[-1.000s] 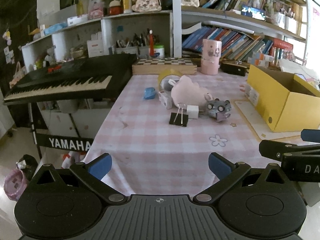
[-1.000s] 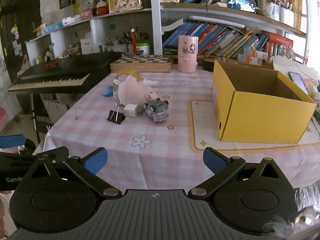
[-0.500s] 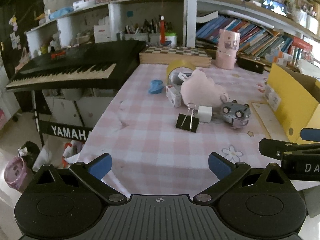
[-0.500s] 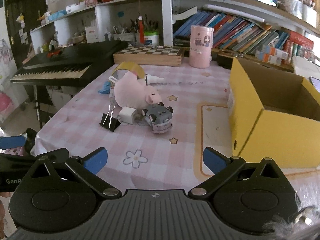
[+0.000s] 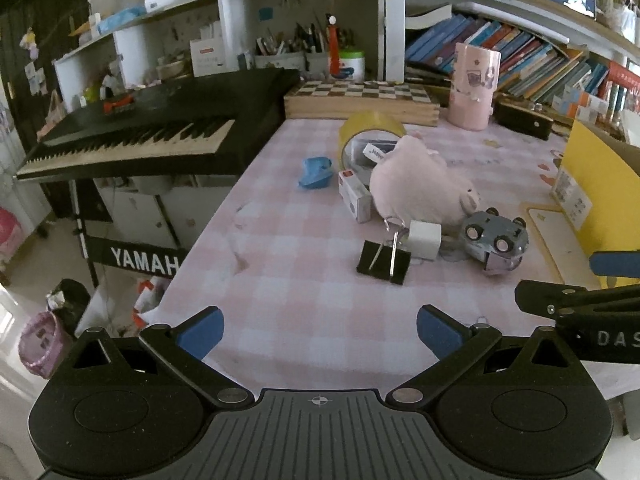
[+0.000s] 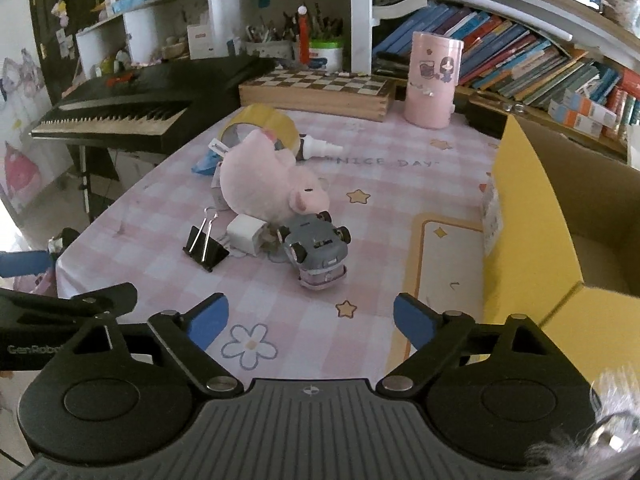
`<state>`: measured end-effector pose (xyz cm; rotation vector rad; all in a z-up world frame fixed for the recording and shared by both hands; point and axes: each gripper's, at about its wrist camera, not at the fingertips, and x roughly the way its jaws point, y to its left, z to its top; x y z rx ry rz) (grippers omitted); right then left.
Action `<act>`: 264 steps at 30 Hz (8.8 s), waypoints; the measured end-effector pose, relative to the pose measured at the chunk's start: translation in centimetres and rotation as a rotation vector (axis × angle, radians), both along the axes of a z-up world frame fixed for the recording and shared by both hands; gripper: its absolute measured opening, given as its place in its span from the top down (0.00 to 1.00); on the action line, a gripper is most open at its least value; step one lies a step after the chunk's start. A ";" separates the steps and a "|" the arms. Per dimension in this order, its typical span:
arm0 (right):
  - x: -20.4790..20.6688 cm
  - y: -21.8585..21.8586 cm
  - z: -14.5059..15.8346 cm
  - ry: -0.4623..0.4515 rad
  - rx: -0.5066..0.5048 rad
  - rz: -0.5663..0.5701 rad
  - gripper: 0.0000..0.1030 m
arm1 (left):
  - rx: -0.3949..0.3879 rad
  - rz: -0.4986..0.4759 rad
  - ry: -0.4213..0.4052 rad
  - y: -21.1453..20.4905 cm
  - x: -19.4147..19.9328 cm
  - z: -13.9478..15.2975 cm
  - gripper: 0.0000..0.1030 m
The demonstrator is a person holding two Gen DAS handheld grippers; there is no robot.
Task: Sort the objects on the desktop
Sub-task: 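Grasp the black binder clip with the left gripper while the right gripper grasps the grey toy car, then carry the binder clip and toy car with both grippers toward the yellow box, then lower both grippers into the yellow box and open them, releasing clip and car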
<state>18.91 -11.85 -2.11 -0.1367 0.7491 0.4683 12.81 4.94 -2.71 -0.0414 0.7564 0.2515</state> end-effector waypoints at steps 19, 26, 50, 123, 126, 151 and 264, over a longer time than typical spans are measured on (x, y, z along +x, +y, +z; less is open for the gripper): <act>5.8 2.5 -1.8 0.049 -0.062 0.065 0.25 | -0.034 -0.043 0.039 0.3 4.2 -1.3 0.01; 8.0 2.7 -2.5 0.080 -0.070 0.067 0.39 | -0.055 -0.080 0.061 0.2 6.8 -2.3 0.07; 9.7 3.1 -2.6 0.127 -0.036 0.140 0.60 | -0.094 -0.216 0.110 -0.1 9.7 -3.2 0.62; -17.3 -2.7 0.5 0.083 0.063 -0.379 0.61 | -0.144 -0.644 -0.029 -1.8 -9.8 2.2 0.62; -18.1 -3.2 0.4 0.085 0.069 -0.417 0.61 | -0.138 -0.680 -0.030 -2.3 -10.0 2.2 0.62; -20.6 -7.6 0.4 0.078 0.071 -0.608 0.61 | -0.135 -0.869 -0.021 -7.0 -10.0 2.0 0.62; 17.8 -23.1 2.6 0.024 -0.329 0.072 0.61 | 0.040 -0.575 0.106 -29.5 18.9 2.6 0.62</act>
